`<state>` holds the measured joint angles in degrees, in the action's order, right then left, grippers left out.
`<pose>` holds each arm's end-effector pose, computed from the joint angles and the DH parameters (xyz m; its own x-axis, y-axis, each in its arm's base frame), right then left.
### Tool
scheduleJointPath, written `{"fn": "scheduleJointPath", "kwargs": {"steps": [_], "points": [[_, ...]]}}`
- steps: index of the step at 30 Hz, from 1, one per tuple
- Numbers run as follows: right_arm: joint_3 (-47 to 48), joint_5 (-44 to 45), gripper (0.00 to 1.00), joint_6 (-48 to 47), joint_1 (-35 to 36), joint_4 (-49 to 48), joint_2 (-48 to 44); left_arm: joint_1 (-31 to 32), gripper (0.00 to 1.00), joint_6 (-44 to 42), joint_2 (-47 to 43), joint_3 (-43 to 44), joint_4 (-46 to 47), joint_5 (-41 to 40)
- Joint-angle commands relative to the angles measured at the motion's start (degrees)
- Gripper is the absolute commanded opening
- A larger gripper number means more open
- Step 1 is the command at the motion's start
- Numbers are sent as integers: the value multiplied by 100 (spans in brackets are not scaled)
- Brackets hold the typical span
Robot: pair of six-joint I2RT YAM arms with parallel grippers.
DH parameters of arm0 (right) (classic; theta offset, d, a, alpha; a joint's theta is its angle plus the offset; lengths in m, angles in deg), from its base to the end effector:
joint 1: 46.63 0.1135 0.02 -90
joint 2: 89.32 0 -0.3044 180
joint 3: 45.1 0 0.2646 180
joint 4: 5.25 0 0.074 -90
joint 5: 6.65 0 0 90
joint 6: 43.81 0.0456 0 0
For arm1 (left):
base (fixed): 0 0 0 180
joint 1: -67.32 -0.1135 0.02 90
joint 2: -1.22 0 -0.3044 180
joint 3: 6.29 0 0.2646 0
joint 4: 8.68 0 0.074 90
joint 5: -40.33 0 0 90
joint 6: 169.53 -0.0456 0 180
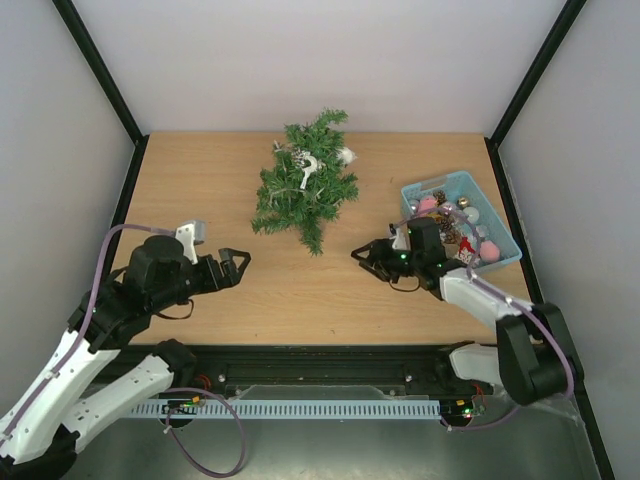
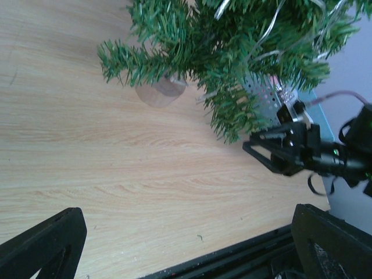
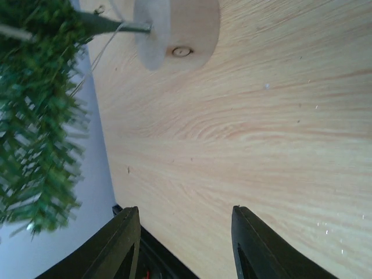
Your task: Decorate the small christmas tree
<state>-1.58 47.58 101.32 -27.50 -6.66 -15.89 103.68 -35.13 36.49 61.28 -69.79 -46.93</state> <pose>0.2370 0.1104 0.2204 -0.8741 0.4014 -0.2736 -0.0596 0.4703 0.8805 0.0791 -0.0610 0.3730 -0.7152 -0.3413 -0.6099 0.1757 0.7569 -0.6295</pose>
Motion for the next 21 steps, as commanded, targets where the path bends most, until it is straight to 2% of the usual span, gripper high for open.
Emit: {"fn": "scheduleJointPath", "kwargs": {"steps": [1,8,13,16,19,21], "points": [[-182,-182,46,-419,20,963,-780,12,100,-60,353,422,257,-346],[-507,-353,46,-641,24,1408,-1390,12,100,-102,756,581,459,-290],[-578,-335,46,-701,22,1436,-1406,14,100,-358,1221,1054,24,-255],[-593,-267,45,-512,29,1004,-1212,15,100,-411,1273,1252,-185,-213],[-566,-67,37,-306,52,410,-874,16,100,-239,875,1111,-196,-219],[-464,14,34,-154,123,37,-514,19,99,-16,498,857,-133,-218]]}}
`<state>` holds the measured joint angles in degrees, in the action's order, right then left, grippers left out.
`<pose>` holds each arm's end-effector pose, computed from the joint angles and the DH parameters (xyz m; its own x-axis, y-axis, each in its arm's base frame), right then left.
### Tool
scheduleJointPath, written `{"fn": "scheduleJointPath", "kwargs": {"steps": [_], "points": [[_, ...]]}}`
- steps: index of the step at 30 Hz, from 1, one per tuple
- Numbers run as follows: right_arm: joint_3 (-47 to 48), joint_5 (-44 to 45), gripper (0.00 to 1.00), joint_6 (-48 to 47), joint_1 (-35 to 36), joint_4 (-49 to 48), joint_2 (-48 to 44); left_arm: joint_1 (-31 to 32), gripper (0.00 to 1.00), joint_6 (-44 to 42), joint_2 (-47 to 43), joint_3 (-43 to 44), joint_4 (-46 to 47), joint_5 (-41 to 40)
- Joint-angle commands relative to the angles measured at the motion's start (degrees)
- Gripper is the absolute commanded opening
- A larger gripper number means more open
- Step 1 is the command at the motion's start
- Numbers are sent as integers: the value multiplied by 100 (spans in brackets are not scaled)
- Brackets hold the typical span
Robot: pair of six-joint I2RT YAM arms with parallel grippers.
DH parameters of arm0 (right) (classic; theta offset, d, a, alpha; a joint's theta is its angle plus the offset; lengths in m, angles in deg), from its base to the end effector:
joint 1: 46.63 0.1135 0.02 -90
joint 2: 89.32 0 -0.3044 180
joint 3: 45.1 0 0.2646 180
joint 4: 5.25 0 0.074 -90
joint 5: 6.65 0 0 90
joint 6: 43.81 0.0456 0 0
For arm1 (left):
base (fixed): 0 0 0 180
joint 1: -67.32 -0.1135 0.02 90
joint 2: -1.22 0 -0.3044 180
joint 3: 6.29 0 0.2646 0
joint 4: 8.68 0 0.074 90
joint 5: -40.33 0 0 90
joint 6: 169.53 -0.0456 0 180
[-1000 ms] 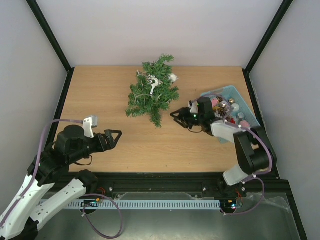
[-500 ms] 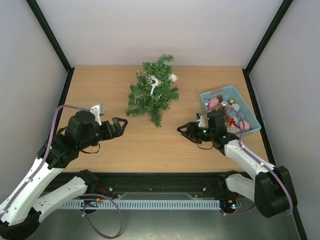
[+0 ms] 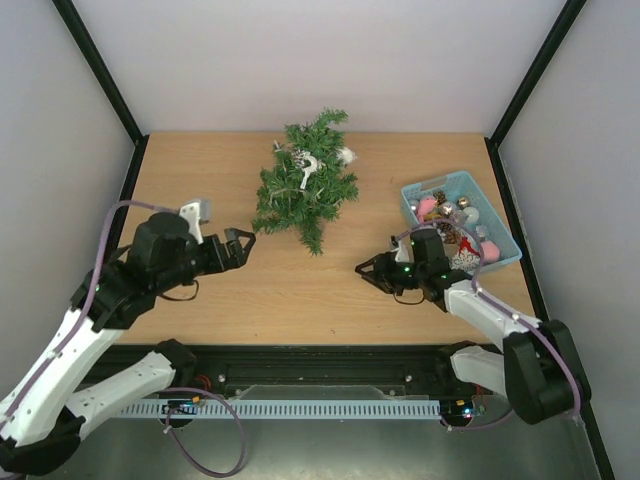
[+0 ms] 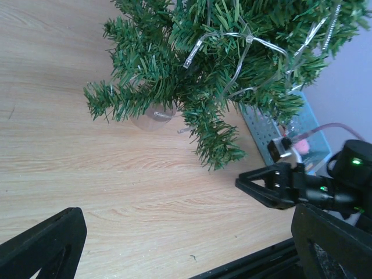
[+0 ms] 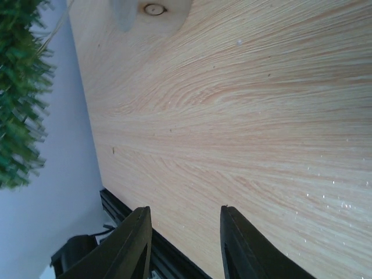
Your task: Decorate the small christmas tree
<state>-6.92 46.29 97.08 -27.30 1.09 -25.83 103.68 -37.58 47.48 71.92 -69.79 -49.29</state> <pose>0.1960 0.0979 0.2148 -0.8929 0.3430 -0.2916 -0.0878 0.5027 0.8600 0.1114 -0.0824 0.4152 -0.6913 -0.3212 -0.6473 0.1821 0.7895 -0.5862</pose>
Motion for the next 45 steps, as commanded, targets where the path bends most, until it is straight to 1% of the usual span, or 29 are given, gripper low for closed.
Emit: {"fn": "scheduleJointPath", "kwargs": {"steps": [1,4,9,11,17,25,30,38,45], "points": [[178,187,34,307,178,-891,715,14,100,379,-786,-351,-96,23],[719,439,34,307,505,-1111,1409,12,99,622,-1259,-749,-17,-13],[1214,665,34,610,704,-1643,2378,12,100,864,-1551,-1079,170,93],[1412,729,34,707,738,-1801,2685,17,99,827,-1597,-1090,227,125],[2078,886,34,938,828,-2002,3488,14,99,657,-1693,-917,-32,34],[2742,1087,32,1063,965,-1945,4090,16,99,753,-2063,-1053,-183,181],[2942,1150,29,1115,985,-1911,4332,17,99,805,-2264,-1185,-202,223],[3089,1399,26,961,985,-1586,4381,12,100,754,-2271,-1105,-287,239],[3408,1411,25,900,985,-1519,4664,18,99,784,-2239,-1062,-306,237]]}}
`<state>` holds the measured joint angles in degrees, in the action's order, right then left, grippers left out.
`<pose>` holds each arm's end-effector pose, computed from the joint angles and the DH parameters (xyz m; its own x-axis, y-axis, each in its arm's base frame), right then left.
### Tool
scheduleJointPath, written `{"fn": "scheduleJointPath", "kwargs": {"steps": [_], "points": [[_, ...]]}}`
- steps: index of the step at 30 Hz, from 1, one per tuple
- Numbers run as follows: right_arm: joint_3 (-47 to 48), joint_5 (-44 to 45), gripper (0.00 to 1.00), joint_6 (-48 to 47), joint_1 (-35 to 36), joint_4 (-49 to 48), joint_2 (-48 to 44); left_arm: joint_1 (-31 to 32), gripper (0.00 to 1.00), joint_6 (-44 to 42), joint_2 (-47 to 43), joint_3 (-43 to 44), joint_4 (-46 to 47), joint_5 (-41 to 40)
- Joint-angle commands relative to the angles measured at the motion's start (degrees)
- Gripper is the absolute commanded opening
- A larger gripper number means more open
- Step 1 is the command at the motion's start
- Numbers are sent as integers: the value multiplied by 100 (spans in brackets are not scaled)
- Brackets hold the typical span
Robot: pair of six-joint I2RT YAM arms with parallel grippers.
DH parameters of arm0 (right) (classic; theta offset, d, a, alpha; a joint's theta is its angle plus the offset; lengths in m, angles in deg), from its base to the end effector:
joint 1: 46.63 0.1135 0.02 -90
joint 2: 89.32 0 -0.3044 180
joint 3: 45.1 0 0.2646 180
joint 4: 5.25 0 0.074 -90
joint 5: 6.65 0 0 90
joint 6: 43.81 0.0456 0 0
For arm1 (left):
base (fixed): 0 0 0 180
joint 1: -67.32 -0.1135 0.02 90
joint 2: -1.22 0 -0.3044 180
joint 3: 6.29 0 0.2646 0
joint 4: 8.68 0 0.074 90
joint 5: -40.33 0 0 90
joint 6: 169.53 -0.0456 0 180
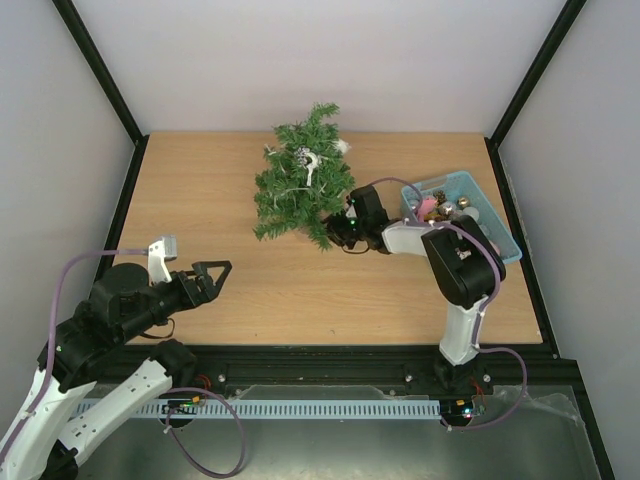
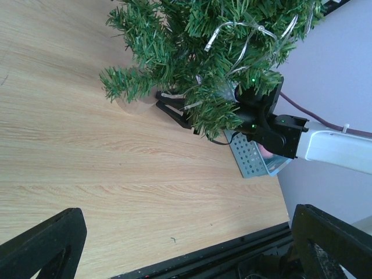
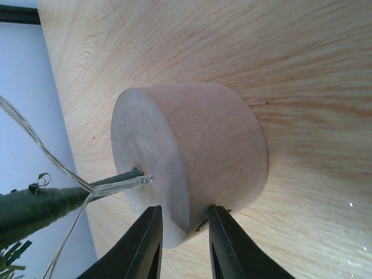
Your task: Decorate the small christmas tree
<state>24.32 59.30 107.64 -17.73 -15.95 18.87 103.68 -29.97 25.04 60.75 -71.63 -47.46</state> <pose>0.3617 0.2209 0.1826 -0.8611 0.4409 -0.2533 0.0005 0.4988 0.8667 0.0367 -0.0292 0.3773 -0.6495 -0.4663 -0.6007 0.1963 0.6603 -0.7248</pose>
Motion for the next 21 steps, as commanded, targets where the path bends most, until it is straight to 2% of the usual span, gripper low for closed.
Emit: {"fn": "scheduleJointPath", "kwargs": {"steps": [1,10,13,16,21], "points": [[350,115,25,-179,23,216,236,18,99,38,-10,56,-126,51],[871,137,27,-458,-176,592,416,12,99,98,-3,89,-153,24],[831,172,33,-668,-293,910,174,12,100,97,50,102,-144,24],[676,276,47,-986,-393,1300,-297,12,99,98,58,100,-116,3],[339,386,52,-1478,-728,2117,-1142,17,99,94,129,59,-55,2]]}}
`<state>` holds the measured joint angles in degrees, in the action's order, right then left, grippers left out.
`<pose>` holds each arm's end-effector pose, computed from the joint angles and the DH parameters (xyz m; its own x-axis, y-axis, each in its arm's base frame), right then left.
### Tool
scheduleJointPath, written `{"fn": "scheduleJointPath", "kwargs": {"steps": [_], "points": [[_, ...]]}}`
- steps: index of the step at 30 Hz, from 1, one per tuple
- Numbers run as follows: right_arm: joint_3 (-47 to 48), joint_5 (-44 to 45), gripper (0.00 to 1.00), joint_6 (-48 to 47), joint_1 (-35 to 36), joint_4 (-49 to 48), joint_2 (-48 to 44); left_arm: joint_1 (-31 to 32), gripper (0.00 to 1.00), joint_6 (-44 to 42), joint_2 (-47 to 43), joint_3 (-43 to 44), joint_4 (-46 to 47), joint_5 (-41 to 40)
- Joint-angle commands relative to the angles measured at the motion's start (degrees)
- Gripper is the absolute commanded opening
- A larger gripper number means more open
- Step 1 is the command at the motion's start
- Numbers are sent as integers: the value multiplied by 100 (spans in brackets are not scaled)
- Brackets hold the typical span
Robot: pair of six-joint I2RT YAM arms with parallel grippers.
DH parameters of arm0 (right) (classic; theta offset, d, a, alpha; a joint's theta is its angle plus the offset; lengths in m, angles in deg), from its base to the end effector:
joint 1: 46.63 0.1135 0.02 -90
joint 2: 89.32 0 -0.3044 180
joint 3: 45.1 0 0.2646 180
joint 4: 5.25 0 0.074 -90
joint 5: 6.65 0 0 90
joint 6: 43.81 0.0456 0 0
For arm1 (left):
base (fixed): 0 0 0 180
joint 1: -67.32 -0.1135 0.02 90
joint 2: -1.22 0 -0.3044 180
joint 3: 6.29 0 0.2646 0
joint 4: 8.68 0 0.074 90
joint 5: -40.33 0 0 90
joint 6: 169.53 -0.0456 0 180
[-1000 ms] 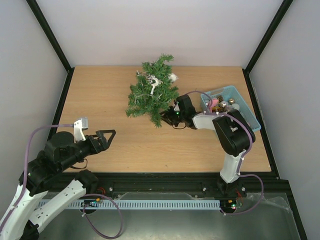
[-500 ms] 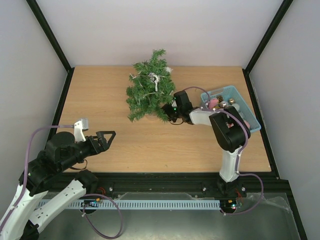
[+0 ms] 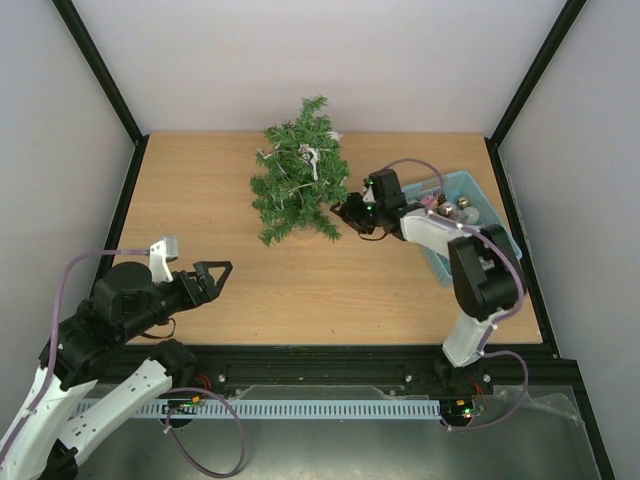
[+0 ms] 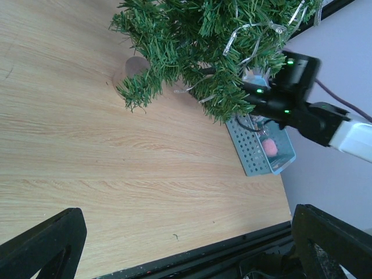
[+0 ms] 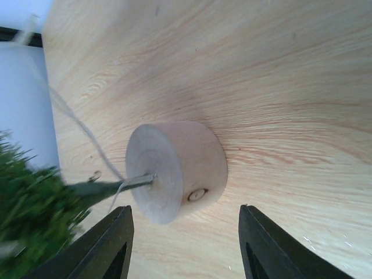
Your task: Decorate the small christmas tree
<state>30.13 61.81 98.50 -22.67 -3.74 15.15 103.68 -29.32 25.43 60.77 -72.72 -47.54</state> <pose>0.3834 0.1887 0.2195 -0.8128 0.4443 -0.3769 -0.0375 0.6057 0.7948 0.0375 -0.0297 0.3751 -0.6630 -0.4654 -0.5864 0.1733 0.6665 -0.7250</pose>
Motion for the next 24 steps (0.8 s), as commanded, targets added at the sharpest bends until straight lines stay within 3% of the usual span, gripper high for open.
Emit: {"fn": "scheduleJointPath", "kwargs": {"steps": [1,9,15,22,24], "points": [[-345,156,52,-664,-333,1046,-995,15,100,32,107,33,84,33],[-189,891,57,-1687,-870,2926,-2934,12,100,-177,587,61,229,308],[-1,1848,52,-2177,-1681,4039,-2926,16,99,-632,1289,191,370,474],[-148,2148,49,-2299,-2288,4013,-2622,3,100,-975,1925,512,476,602],[-185,2160,44,-2279,-2356,3951,-2450,7,100,-1063,2027,524,497,648]]}}
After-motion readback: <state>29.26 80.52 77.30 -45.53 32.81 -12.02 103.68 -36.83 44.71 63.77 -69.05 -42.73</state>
